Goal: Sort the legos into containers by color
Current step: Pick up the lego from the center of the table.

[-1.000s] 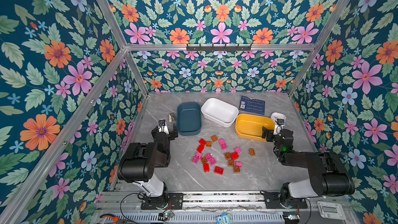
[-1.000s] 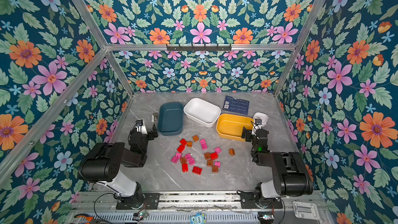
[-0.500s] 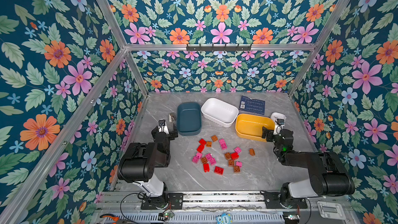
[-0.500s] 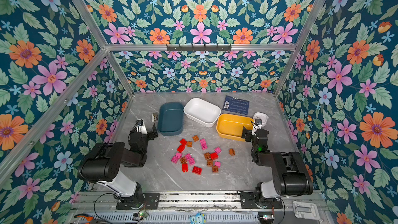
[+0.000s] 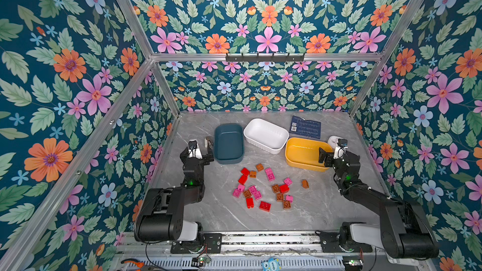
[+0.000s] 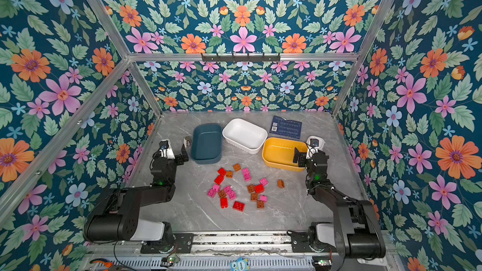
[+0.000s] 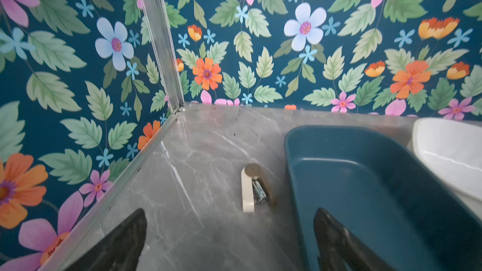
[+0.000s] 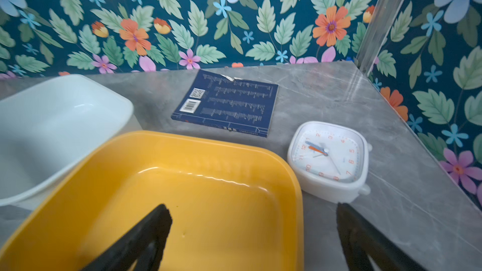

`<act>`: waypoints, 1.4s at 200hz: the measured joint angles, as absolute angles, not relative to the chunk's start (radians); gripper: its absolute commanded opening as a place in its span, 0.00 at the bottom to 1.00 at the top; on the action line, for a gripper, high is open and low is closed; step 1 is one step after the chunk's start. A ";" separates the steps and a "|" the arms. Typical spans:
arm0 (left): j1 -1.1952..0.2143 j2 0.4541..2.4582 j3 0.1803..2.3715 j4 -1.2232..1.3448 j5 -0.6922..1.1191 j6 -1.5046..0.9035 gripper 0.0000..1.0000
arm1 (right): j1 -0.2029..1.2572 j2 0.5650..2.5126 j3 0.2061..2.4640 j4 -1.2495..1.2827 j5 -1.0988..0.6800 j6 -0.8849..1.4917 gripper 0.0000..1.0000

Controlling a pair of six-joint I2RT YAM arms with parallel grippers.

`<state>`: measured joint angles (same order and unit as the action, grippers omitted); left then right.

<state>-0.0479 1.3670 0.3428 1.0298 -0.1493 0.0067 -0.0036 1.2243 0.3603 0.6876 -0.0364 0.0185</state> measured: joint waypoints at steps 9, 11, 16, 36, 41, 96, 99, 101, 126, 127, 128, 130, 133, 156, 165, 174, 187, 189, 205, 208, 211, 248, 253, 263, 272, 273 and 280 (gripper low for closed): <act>-0.048 1.327 0.390 0.952 -0.152 0.004 1.00 | -0.004 1.177 0.368 0.641 -0.055 0.016 0.99; -0.048 1.319 0.402 0.926 -0.151 0.002 1.00 | -0.004 1.168 0.369 0.632 -0.059 0.016 0.99; -0.048 1.300 0.433 0.880 -0.150 -0.002 1.00 | -0.004 1.142 0.375 0.604 -0.073 0.015 0.99; -0.049 1.250 0.561 0.664 -0.137 -0.034 1.00 | -0.004 1.031 0.410 0.482 -0.142 0.016 0.99; -0.050 1.244 0.593 0.610 -0.130 -0.047 1.00 | -0.004 1.010 0.418 0.458 -0.160 0.016 0.99; -0.090 1.214 0.847 -0.002 -0.058 -0.142 1.00 | 0.002 0.893 0.588 0.087 -0.444 0.023 0.99; -0.096 1.211 0.851 -0.030 -0.049 -0.152 1.00 | 0.004 0.892 0.597 0.068 -0.458 0.025 0.99; -0.099 1.208 0.853 -0.043 -0.045 -0.155 1.00 | 0.005 0.892 0.602 0.059 -0.466 0.025 0.99; -0.190 1.170 0.865 -0.207 0.019 -0.183 0.96 | 0.061 0.895 0.668 -0.090 -0.567 0.024 0.99; -0.195 1.169 0.865 -0.213 0.024 -0.183 0.96 | 0.065 0.896 0.672 -0.098 -0.572 0.024 0.99; -0.203 1.168 0.865 -0.221 0.028 -0.183 0.96 | 0.069 0.896 0.673 -0.102 -0.574 0.024 0.99; -0.210 1.168 0.865 -0.229 0.033 -0.184 0.95 | 0.077 0.898 0.680 -0.120 -0.583 0.024 0.99; -0.223 1.166 0.866 -0.242 0.039 -0.187 0.94 | 0.085 0.901 0.686 -0.132 -0.591 0.024 0.99; -0.316 1.174 0.857 -0.332 0.053 -0.233 0.92 | 0.155 0.931 0.730 -0.230 -0.653 0.023 0.99; -0.354 1.177 0.846 -0.352 0.054 -0.246 0.91 | 0.183 0.942 0.742 -0.263 -0.670 0.023 0.99; -0.386 1.184 0.836 -0.368 0.053 -0.266 0.89 | 0.207 0.951 0.752 -0.288 -0.683 0.023 0.99; -0.432 1.203 0.825 -0.383 0.055 -0.282 0.85 | 0.243 0.969 0.768 -0.319 -0.701 0.023 0.99; -0.437 1.206 0.824 -0.383 0.055 -0.284 0.84 | 0.247 0.971 0.770 -0.323 -0.703 0.023 0.99; -0.487 1.240 0.819 -0.387 0.045 -0.306 0.83 | 0.282 0.990 0.783 -0.351 -0.712 0.023 0.99; -0.497 1.246 0.819 -0.386 0.043 -0.311 0.82 | 0.289 0.993 0.785 -0.355 -0.714 0.023 0.99; -0.508 1.257 0.820 -0.384 0.038 -0.313 0.82 | 0.295 0.996 0.786 -0.359 -0.716 0.022 0.99; -0.614 1.362 0.822 -0.363 -0.001 -0.316 0.76 | 0.325 1.013 0.782 -0.389 -0.722 0.023 0.99; -0.624 1.375 0.822 -0.358 -0.004 -0.315 0.75 | 0.326 1.015 0.782 -0.392 -0.722 0.023 0.99; -0.645 1.402 0.822 -0.349 -0.015 -0.315 0.73 | 0.328 1.015 0.780 -0.398 -0.722 0.022 0.99; -0.662 1.422 0.822 -0.344 -0.029 -0.315 0.71 | 0.330 1.015 0.780 -0.405 -0.722 0.021 0.99; -0.665 1.425 0.822 -0.343 -0.030 -0.315 0.71 | 0.331 1.015 0.780 -0.405 -0.722 0.020 0.99; -0.677 1.440 0.822 -0.340 -0.034 -0.310 0.71 | 0.331 1.015 0.780 -0.410 -0.722 0.019 0.99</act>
